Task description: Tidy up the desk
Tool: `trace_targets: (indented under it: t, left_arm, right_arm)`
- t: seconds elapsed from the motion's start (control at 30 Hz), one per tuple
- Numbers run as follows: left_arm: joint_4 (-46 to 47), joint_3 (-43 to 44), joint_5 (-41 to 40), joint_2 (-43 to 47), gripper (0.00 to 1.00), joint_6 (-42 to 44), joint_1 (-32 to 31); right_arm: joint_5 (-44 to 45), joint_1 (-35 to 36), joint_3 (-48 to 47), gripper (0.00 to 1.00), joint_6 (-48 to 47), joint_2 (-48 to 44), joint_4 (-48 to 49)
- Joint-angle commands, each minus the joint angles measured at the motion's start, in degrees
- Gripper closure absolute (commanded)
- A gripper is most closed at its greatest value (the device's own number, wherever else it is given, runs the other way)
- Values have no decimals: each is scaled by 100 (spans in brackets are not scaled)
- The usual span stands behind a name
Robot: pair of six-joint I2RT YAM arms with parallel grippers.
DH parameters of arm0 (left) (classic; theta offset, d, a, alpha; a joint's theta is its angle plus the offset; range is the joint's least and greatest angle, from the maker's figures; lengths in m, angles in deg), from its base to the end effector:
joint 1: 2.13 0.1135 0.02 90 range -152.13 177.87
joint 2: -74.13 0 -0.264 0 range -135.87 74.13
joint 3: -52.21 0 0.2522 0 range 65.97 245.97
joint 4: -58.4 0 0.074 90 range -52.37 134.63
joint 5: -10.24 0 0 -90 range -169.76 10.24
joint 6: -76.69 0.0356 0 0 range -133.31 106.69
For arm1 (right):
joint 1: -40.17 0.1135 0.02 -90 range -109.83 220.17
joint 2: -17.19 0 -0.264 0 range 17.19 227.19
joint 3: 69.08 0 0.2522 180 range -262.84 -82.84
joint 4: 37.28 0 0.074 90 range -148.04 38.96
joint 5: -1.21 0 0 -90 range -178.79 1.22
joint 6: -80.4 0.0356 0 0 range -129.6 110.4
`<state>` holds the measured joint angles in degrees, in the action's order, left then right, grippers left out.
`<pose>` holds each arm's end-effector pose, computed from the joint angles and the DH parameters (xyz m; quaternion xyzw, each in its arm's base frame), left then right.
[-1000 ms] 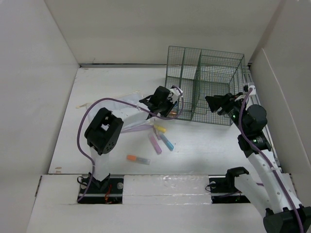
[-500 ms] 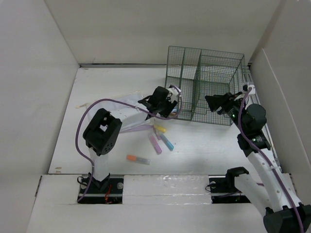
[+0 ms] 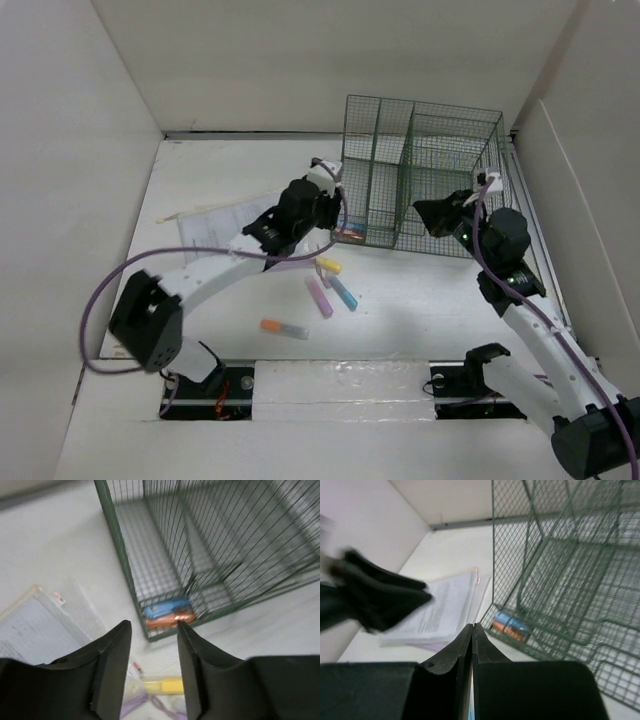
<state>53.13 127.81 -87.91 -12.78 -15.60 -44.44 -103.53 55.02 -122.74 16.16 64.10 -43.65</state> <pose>0.2680 -0.2371 0.2965 0.2337 0.7659 -0.1735 0.5733 0.1896 0.0596 0.3367 -0.0241 0.7044 0.3289 0.6285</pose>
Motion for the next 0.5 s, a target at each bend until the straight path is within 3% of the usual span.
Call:
trace_targets:
  t: [0.0,0.07,0.13,0.27,0.37,0.4,0.47]
  left_arm:
    - [961,-373,-137,1271,64,-1211,-85]
    - [953,-682,-65,1895,73,-1563,-85]
    - [682,-813,-196,2439,100,-1792,-137]
    - [128,-920,-162,3372,100,-2004,-138]
    - [-715,-587,-117,3742,94,-1952,-138]
    - [-1004,-473,-187,3795,84,-1838,-138]
    - [-1664,-77,-266,3866,75,-1697,-138]
  right_arm:
    - [296,500,-184,94,-194,335,52]
    - [672,1042,-281,95,-369,606,-132]
    - [1120,1622,-351,96,-527,870,-290]
    - [1430,2345,-422,95,-808,1319,-520]
    - [1387,2864,-326,86,-923,1916,-590]
    - [1369,2996,-282,70,-932,2266,-634]
    - [1055,3049,-290,50,-967,2645,-643]
